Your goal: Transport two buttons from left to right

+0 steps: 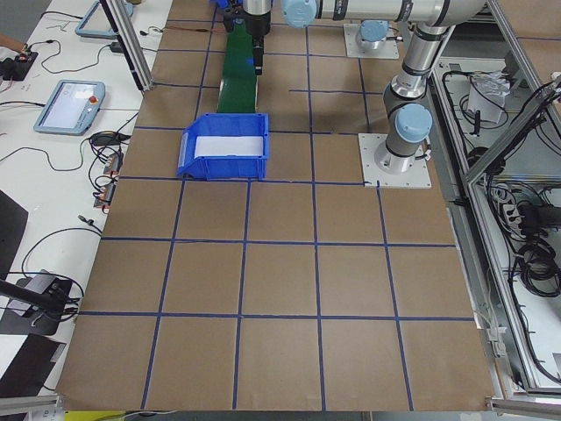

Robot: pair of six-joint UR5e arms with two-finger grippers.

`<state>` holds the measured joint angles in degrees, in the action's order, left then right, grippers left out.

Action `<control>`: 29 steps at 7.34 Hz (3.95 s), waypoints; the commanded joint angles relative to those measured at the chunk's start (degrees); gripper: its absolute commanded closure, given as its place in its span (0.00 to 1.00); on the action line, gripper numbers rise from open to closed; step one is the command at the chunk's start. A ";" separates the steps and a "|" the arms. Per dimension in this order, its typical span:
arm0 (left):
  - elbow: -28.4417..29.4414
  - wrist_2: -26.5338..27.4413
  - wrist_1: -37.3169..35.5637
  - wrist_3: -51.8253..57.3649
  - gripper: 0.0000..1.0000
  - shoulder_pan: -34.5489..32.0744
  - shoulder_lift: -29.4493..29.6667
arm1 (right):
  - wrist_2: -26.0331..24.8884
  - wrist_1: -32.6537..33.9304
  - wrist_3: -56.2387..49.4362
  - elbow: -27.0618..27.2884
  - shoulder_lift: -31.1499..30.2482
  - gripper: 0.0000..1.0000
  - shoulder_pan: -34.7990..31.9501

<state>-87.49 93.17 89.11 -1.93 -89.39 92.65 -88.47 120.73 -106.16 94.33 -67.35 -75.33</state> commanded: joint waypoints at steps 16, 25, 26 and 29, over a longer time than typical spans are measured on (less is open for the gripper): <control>-0.14 -0.10 0.01 -0.17 0.00 -0.09 -0.10 | 0.05 -9.99 -16.36 -15.05 11.98 0.56 21.72; -0.05 -0.01 0.01 -0.17 0.00 -0.09 -0.02 | 0.75 -35.35 9.74 -18.65 -8.72 0.00 10.51; -0.05 -0.01 0.01 -0.18 0.00 -0.09 -0.02 | 0.67 -37.31 26.19 -18.56 -11.11 0.00 7.42; -0.05 -0.01 0.01 -0.09 0.00 -0.09 -0.02 | 0.49 -38.47 55.69 -16.21 -16.12 0.00 -8.28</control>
<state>-87.54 93.17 89.12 -2.05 -89.47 92.63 -87.82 82.31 -63.01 76.71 -81.31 -76.53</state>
